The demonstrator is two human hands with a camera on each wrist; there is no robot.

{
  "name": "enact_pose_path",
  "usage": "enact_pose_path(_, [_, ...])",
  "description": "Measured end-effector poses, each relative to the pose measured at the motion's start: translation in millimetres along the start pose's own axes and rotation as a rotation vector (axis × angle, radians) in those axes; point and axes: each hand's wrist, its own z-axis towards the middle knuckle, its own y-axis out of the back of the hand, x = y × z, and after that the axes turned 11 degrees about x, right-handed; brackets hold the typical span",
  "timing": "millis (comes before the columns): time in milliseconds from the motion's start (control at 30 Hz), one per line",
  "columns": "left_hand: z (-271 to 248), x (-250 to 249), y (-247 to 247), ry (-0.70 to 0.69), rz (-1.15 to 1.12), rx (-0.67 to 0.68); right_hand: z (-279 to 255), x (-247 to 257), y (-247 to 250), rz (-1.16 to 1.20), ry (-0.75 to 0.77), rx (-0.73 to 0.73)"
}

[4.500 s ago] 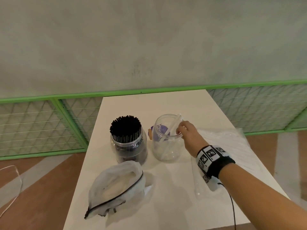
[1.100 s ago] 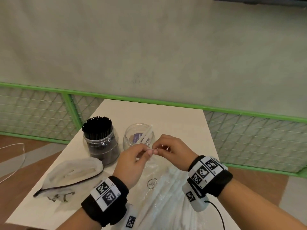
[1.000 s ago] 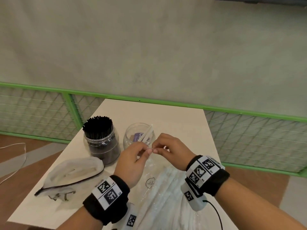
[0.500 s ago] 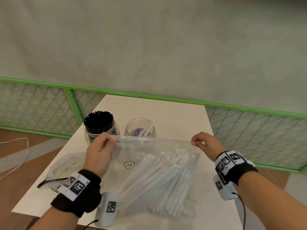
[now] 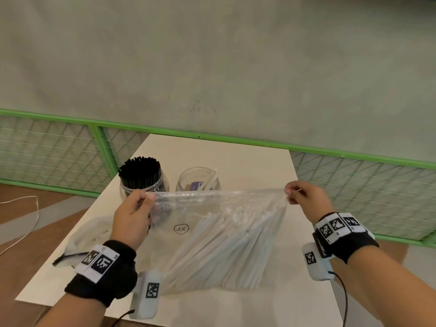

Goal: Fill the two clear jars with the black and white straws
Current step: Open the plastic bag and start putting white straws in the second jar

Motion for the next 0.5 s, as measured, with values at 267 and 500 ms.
enact_pose_path(267, [0.7,-27.1,-12.8,-0.294,0.620,0.002,-0.3,83.3,7.4,0.088,0.347,-0.126])
enact_pose_path(500, [23.6,-33.3,-63.7,-0.191,0.731,0.561,-3.1,155.4,-14.1,0.169,0.620,0.031])
